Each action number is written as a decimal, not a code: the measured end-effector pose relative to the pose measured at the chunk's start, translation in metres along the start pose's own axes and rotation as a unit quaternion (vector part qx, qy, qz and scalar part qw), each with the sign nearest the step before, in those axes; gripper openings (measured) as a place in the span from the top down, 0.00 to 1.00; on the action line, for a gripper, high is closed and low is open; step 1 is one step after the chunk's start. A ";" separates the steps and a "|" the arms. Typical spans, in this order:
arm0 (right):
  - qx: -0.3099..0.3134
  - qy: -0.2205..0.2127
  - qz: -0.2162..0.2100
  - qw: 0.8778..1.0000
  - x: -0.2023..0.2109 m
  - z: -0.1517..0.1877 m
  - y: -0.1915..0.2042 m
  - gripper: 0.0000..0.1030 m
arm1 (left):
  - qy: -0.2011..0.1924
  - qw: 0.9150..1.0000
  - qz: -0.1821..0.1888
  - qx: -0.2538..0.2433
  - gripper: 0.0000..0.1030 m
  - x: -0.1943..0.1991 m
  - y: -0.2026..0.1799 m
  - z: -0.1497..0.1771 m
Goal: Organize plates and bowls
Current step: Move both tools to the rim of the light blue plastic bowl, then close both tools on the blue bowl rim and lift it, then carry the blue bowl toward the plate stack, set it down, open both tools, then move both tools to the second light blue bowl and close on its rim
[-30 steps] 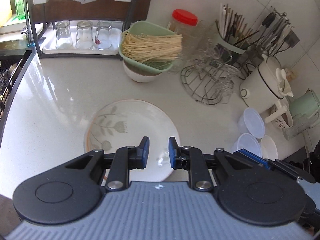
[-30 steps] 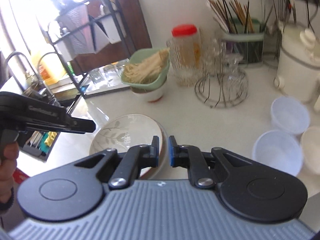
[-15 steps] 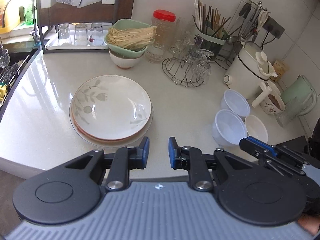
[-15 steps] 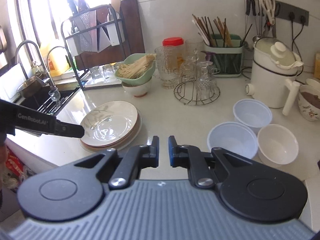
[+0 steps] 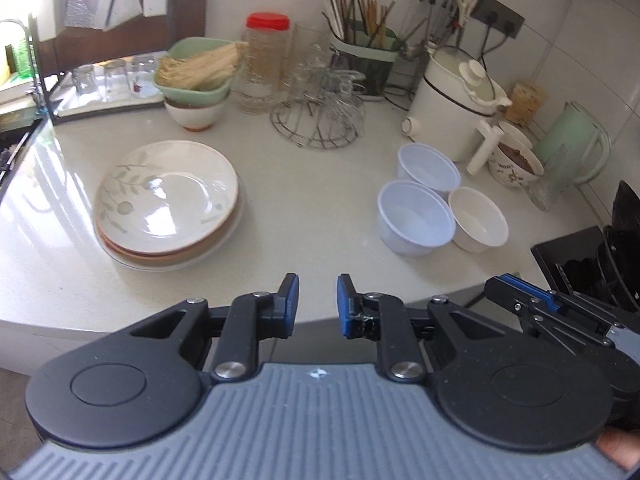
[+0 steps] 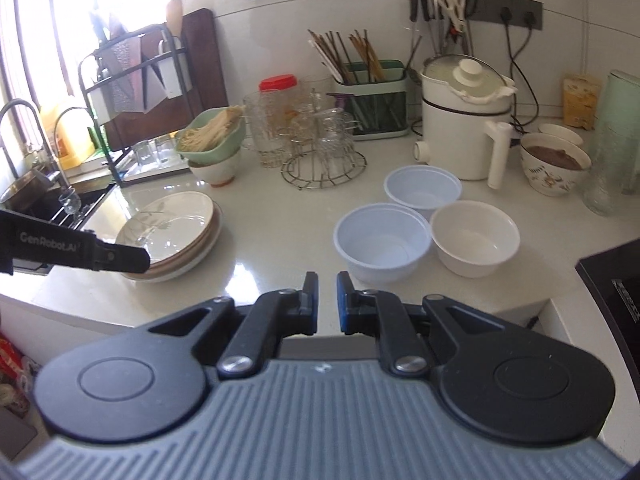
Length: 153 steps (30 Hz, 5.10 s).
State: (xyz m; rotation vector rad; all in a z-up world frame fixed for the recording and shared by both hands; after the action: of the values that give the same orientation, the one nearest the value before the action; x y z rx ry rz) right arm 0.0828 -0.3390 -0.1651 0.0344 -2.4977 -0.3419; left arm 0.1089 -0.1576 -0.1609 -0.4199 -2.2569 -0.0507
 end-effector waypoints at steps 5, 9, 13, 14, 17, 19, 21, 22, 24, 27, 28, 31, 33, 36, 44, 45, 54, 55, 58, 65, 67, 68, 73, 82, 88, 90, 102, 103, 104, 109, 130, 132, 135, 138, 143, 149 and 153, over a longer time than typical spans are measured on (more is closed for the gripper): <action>-0.013 0.002 0.013 1.000 -0.005 0.010 -0.006 0.88 | 0.005 1.000 0.010 -0.004 0.78 -0.014 -0.009 0.001; -0.017 0.003 0.019 1.000 -0.008 0.015 -0.011 0.88 | 0.001 1.000 0.023 -0.005 0.78 -0.021 -0.014 -0.010; -0.033 -0.001 0.034 0.999 -0.013 0.011 -0.023 0.88 | -0.003 1.000 0.025 -0.016 0.78 -0.034 -0.019 -0.022; -0.036 -0.002 0.039 0.999 -0.015 0.009 -0.027 0.88 | 0.000 0.999 0.029 -0.015 0.76 -0.038 -0.020 -0.025; -0.044 -0.001 0.050 0.998 -0.019 0.003 -0.037 0.87 | 0.010 0.999 0.039 -0.017 0.65 -0.053 -0.025 -0.033; -0.048 -0.002 0.056 0.997 -0.021 0.000 -0.042 0.87 | 0.016 0.999 0.044 -0.021 0.58 -0.063 -0.029 -0.039; -0.056 -0.005 0.060 0.997 -0.024 -0.003 -0.046 0.86 | 0.020 0.998 0.047 -0.020 0.53 -0.072 -0.032 -0.044; -0.058 -0.006 0.065 0.996 -0.026 -0.004 -0.048 0.86 | 0.021 0.998 0.050 -0.017 0.53 -0.076 -0.032 -0.046; -0.067 -0.008 0.080 0.995 -0.033 -0.004 -0.055 0.70 | 0.027 0.998 0.058 -0.012 0.53 -0.086 -0.034 -0.049; -0.087 0.003 0.075 0.993 -0.043 -0.004 -0.063 0.63 | 0.038 0.997 0.069 -0.011 0.53 -0.102 -0.038 -0.054; -0.091 0.004 0.074 0.993 -0.045 -0.004 -0.066 0.63 | 0.039 0.997 0.072 -0.010 0.53 -0.107 -0.038 -0.055; -0.112 0.004 0.061 0.992 -0.054 -0.008 -0.073 0.63 | 0.043 0.995 0.085 -0.003 0.53 -0.122 -0.041 -0.061; -0.118 0.008 0.063 0.991 -0.062 -0.009 -0.077 0.63 | 0.050 0.994 0.093 0.001 0.53 -0.133 -0.042 -0.064; -0.120 0.010 0.060 0.991 -0.075 -0.014 -0.080 0.63 | 0.054 0.993 0.105 0.005 0.53 -0.149 -0.043 -0.071; -0.150 0.028 0.048 0.987 -0.111 -0.022 -0.087 0.63 | 0.089 0.987 0.135 0.011 0.53 -0.190 -0.046 -0.086; -0.153 0.032 0.051 0.986 -0.114 -0.023 -0.089 0.63 | 0.094 0.986 0.137 0.013 0.54 -0.194 -0.046 -0.088; -0.181 0.059 0.071 0.979 -0.143 -0.023 -0.103 0.67 | 0.117 0.981 0.154 0.013 0.60 -0.231 -0.051 -0.095; -0.186 0.062 0.071 0.978 -0.146 -0.023 -0.104 0.70 | 0.121 0.980 0.156 0.011 0.63 -0.234 -0.052 -0.095; -0.200 0.077 0.070 0.974 -0.153 -0.020 -0.104 0.77 | 0.139 0.978 0.158 0.008 0.75 -0.241 -0.053 -0.092; -0.195 0.106 0.083 0.972 -0.162 -0.016 -0.098 0.84 | 0.163 0.976 0.143 0.000 0.91 -0.247 -0.044 -0.088; -0.198 0.113 0.083 0.970 -0.162 -0.017 -0.096 0.84 | 0.168 0.975 0.144 0.005 0.92 -0.246 -0.038 -0.089; -0.196 0.115 0.081 0.970 -0.162 -0.018 -0.093 0.84 | 0.170 0.975 0.143 0.006 0.92 -0.245 -0.035 -0.089; -0.190 0.134 0.054 0.971 -0.167 -0.023 -0.073 0.84 | 0.172 0.977 0.127 0.018 0.92 -0.232 -0.009 -0.090; -0.154 0.159 0.015 0.975 -0.184 -0.028 -0.033 0.83 | 0.169 0.980 0.100 0.042 0.92 -0.217 0.036 -0.091; -0.132 0.176 -0.002 0.975 -0.196 -0.027 -0.013 0.83 | 0.175 0.979 0.084 0.055 0.91 -0.215 0.060 -0.083; -0.125 0.178 -0.001 0.976 -0.198 -0.027 -0.007 0.83 | 0.175 0.980 0.081 0.050 0.91 -0.215 0.063 -0.082; -0.127 0.197 -0.008 0.972 -0.211 -0.019 0.001 0.82 | 0.199 0.975 0.085 0.049 0.89 -0.222 0.072 -0.077; -0.127 0.197 -0.008 0.972 -0.211 -0.020 0.001 0.82 | 0.203 0.974 0.090 0.052 0.79 -0.223 0.072 -0.076; -0.128 0.197 -0.008 0.972 -0.210 -0.020 0.001 0.82 | 0.204 0.973 0.094 0.056 0.66 -0.223 0.073 -0.076; -0.128 0.187 -0.012 0.974 -0.204 -0.027 -0.001 0.64 | 0.188 0.978 0.079 0.033 0.56 -0.217 0.081 -0.082; -0.095 0.059 0.038 0.993 -0.143 -0.133 -0.018 0.63 | 0.073 0.985 0.154 -0.011 0.56 -0.158 0.043 -0.190; -0.095 0.048 0.040 0.994 -0.138 -0.141 -0.020 0.63 | 0.067 0.984 0.162 -0.016 0.56 -0.155 0.037 -0.196; -0.096 0.035 0.047 0.994 -0.135 -0.148 -0.022 0.63 | 0.060 0.984 0.166 -0.026 0.56 -0.155 0.031 -0.203; -0.104 0.028 0.053 0.993 -0.133 -0.152 -0.026 0.63 | 0.059 0.982 0.176 -0.027 0.56 -0.158 0.026 -0.207; -0.118 0.015 0.074 0.990 -0.128 -0.155 -0.038 0.64 | 0.058 0.979 0.192 -0.046 0.56 -0.164 0.011 -0.215; -0.138 0.007 0.107 0.985 -0.117 -0.151 -0.059 0.64 | 0.069 0.973 0.209 -0.070 0.56 -0.177 -0.012 -0.217; -0.153 0.009 0.130 0.980 -0.116 -0.144 -0.077 0.64 | 0.088 0.969 0.216 -0.077 0.56 -0.193 -0.027 -0.214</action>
State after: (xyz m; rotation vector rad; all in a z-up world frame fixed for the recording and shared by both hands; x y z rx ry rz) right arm 0.2564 -0.4353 -0.1381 -0.4078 -2.3658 -0.6060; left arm 0.3739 -0.2751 -0.1594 -0.9447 -1.9510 -0.0370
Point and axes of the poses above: each gripper's, at about its wrist camera, not at the fingertips, and x roughly against the way its jaws point, y to its left, z to its underside, the point moved 10 cm from there along -x, roughly the way its jaws point, and after that the axes turned 8 degrees about -x, right-handed, at the moved point
